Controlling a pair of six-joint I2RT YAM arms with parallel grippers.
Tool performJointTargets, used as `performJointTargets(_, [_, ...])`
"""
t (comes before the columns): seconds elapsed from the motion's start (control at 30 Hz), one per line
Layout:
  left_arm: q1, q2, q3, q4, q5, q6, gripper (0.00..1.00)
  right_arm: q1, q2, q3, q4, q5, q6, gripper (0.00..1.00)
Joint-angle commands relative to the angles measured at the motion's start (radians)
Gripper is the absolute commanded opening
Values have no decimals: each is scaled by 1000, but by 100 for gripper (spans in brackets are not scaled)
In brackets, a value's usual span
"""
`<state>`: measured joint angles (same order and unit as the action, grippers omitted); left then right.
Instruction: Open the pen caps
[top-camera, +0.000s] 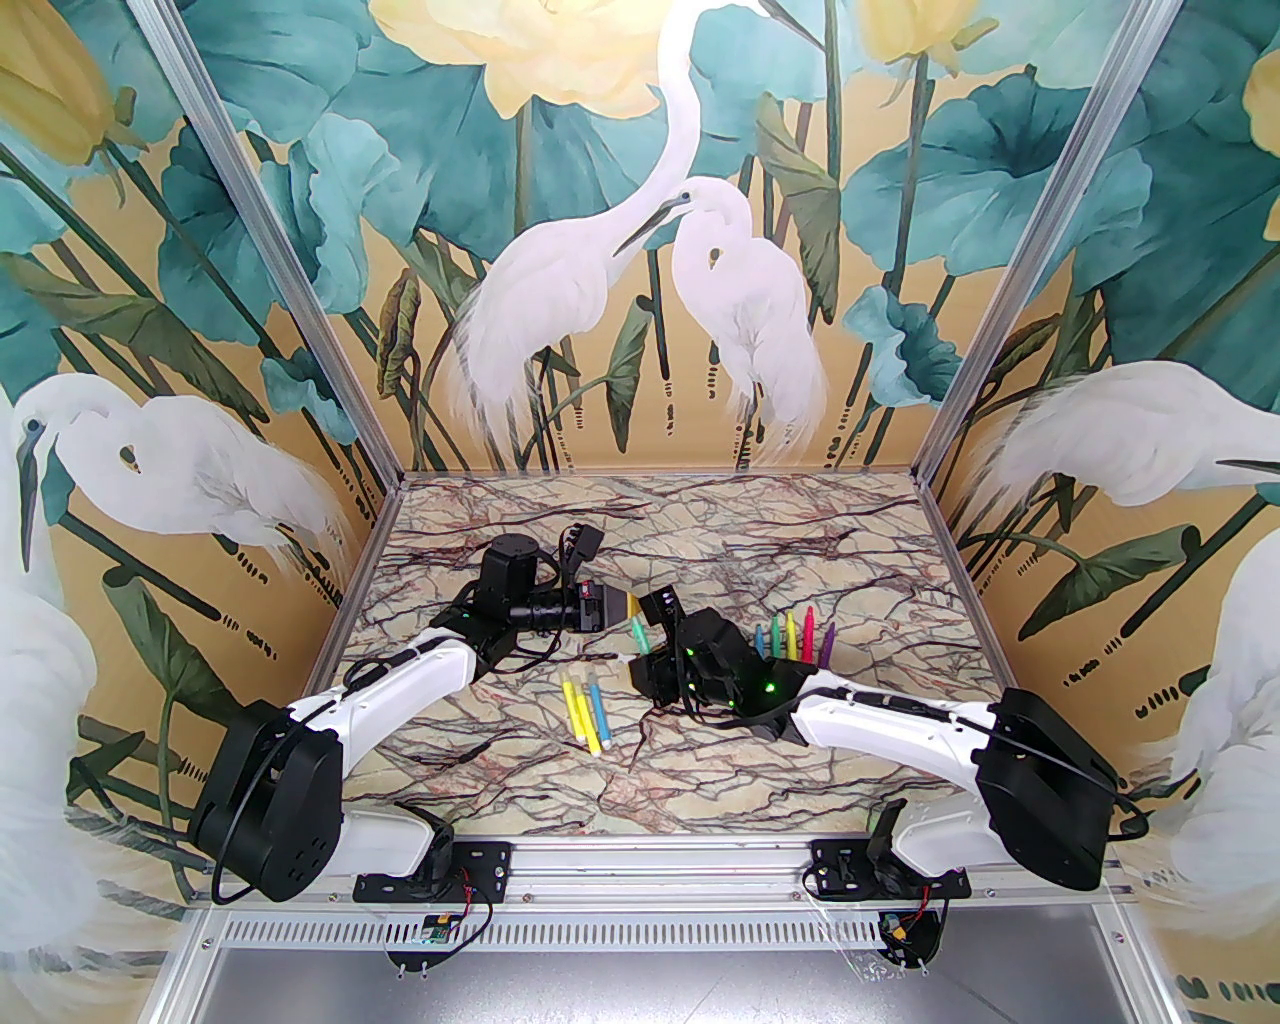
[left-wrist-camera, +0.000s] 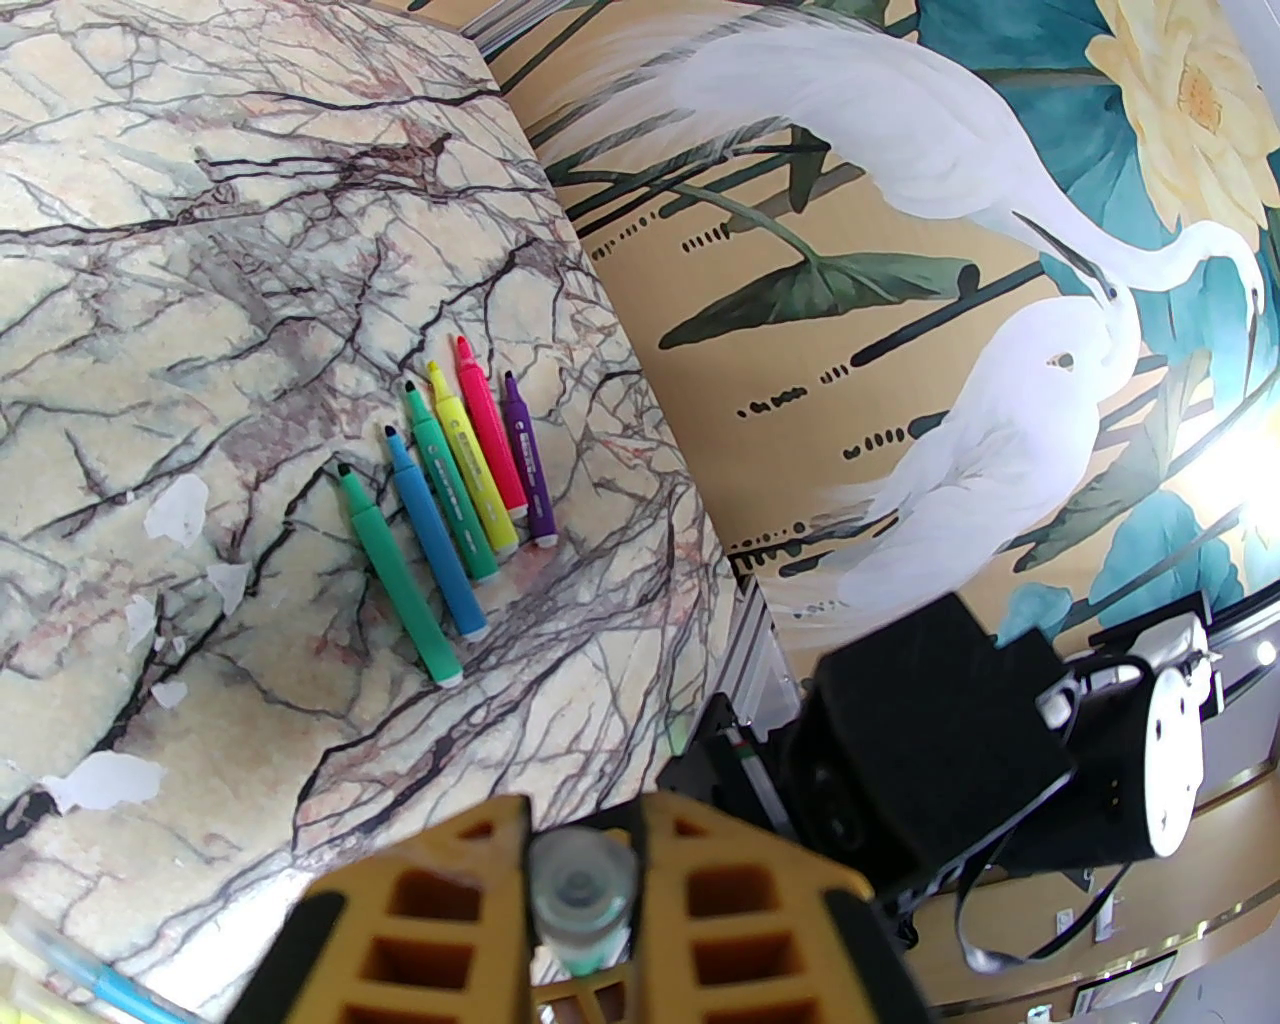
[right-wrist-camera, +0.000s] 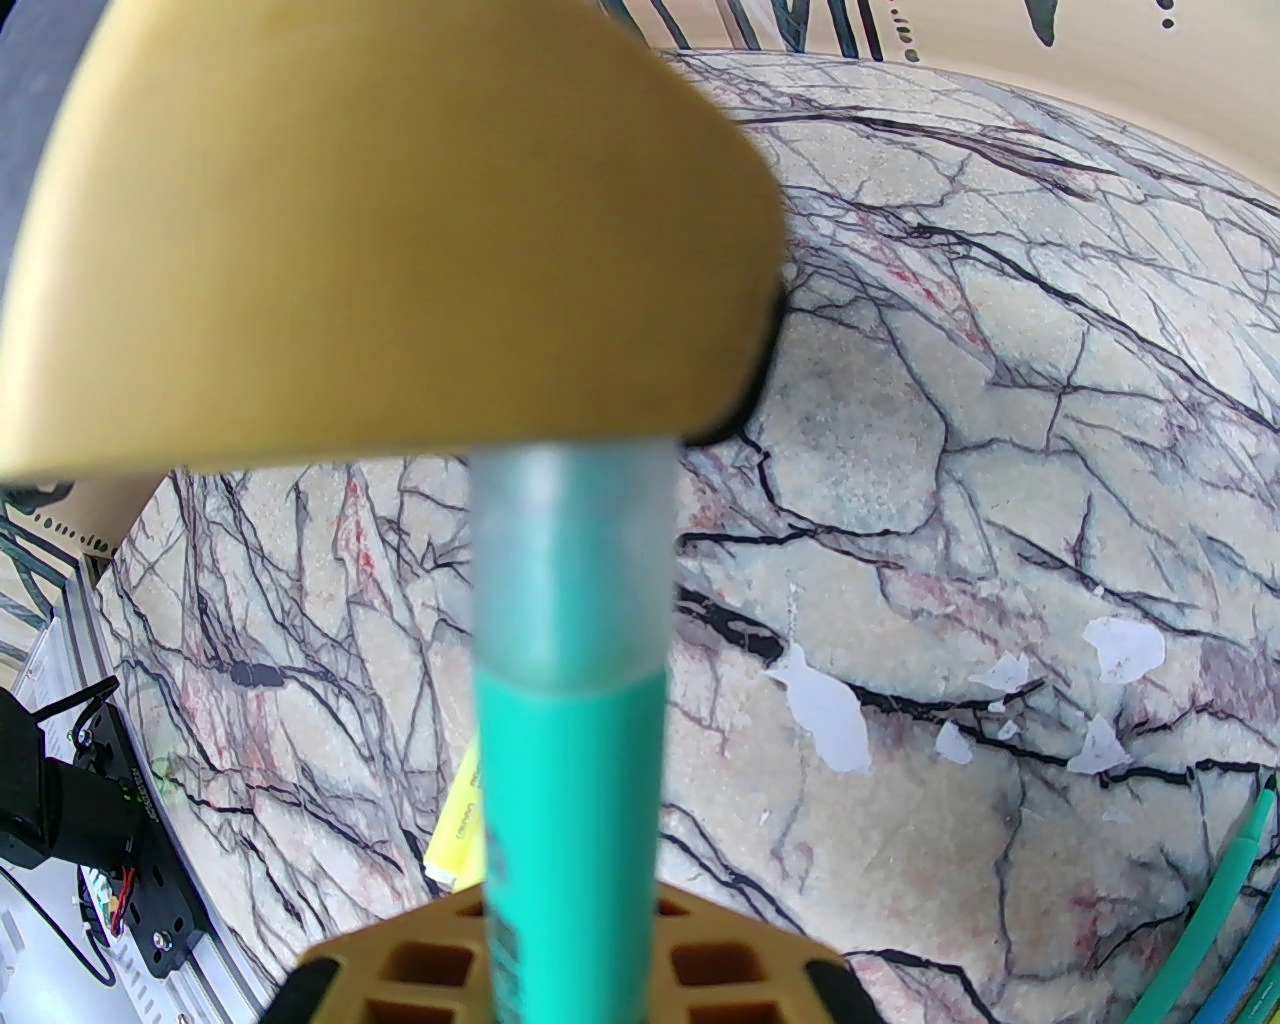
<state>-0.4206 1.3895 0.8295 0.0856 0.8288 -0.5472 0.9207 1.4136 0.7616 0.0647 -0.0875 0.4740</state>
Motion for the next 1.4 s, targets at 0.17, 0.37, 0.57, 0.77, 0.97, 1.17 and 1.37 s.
performJointTargets(0.17, [29, 16, 46, -21, -82, -8, 0, -5, -31, -46, -43, 0, 6, 4])
performJointTargets(0.37, [58, 18, 45, -20, -91, -26, 0, -5, -30, -54, -68, -1, 4, 2])
performJointTargets(0.57, [95, 2, 30, -10, -107, -44, 0, -5, -29, -58, -79, 2, 4, 1])
performJointTargets(0.77, [105, -23, 40, -91, -200, -4, 0, -5, -14, -50, -102, 4, 8, 0])
performJointTargets(0.97, [115, -47, 39, -98, -210, -3, 0, -5, 6, -44, -112, -6, 11, 0])
performJointTargets(1.17, [138, -58, 29, -95, -213, -15, 0, -5, -3, -54, -115, -3, 9, 0])
performJointTargets(1.37, [156, -64, 17, -101, -210, -17, 0, -4, -9, -68, -113, -1, 8, 0])
